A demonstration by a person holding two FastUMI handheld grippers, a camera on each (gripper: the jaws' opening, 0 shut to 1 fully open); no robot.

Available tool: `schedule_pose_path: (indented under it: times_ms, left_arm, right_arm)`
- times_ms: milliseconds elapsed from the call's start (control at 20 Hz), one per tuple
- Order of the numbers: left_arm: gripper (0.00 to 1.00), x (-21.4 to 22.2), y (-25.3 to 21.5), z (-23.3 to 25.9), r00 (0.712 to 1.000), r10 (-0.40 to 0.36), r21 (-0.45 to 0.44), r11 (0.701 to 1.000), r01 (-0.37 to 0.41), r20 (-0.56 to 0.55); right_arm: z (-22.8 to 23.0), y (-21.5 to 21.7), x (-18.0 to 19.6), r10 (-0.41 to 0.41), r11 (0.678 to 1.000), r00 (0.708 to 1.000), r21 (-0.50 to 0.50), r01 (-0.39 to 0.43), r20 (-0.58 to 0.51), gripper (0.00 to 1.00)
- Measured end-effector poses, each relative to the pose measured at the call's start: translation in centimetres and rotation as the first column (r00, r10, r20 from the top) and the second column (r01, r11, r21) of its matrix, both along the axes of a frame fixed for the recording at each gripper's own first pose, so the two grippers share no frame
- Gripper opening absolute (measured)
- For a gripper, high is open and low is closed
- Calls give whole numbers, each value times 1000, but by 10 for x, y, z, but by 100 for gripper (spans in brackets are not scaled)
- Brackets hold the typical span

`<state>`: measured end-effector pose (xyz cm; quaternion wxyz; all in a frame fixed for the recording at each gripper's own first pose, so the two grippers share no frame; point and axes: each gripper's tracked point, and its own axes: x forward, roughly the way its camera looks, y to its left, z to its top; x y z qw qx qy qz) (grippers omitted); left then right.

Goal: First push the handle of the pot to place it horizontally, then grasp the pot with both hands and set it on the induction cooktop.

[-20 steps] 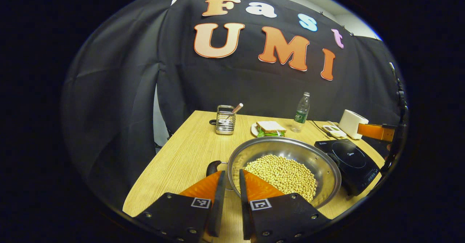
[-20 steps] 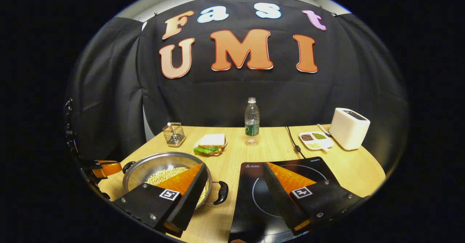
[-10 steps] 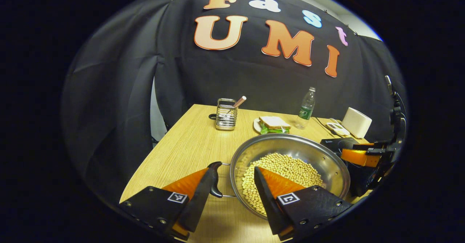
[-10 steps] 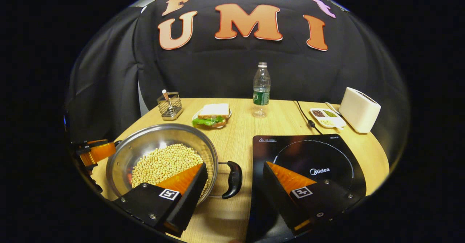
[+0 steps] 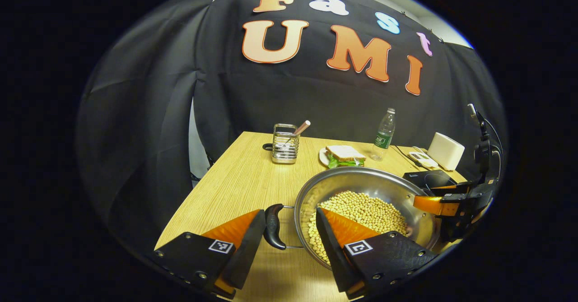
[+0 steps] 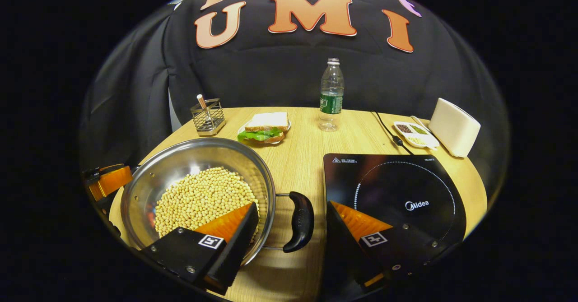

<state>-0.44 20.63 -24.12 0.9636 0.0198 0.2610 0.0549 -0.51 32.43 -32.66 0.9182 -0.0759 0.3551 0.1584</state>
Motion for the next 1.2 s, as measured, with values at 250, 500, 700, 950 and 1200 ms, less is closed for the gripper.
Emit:
schedule_pose_path:
  times_ms: [250, 500, 700, 950, 1200]
  left_arm:
    - [74, -7, 3, -2, 999, 7, 36, 999, -5, -44]
    - [75, -6, 13, -21, 995, 26, 22, 999, -24, -94]
    - [75, 2, 5, -39, 992, -7, -28, 1000, 4, -127]
    - [56, 3, 12, -41, 989, 61, -27, 998, -65, -133]
    - [51, -13, 7, -17, 987, 127, -62, 989, -133, -94]
  right_arm:
    - [-6, 5, -1, 10, 1000, 1000, 3, -10, -18, 85]
    - [-11, 8, -2, 13, 1000, 1000, -9, -13, -20, 81]
    - [-13, 6, 0, 0, 1000, 1000, -14, 0, -25, 73]
    - [-11, 6, 2, -23, 1000, 1000, -16, 23, -10, 64]
    - [1, 6, 7, -37, 998, 999, 50, 38, -20, 54]
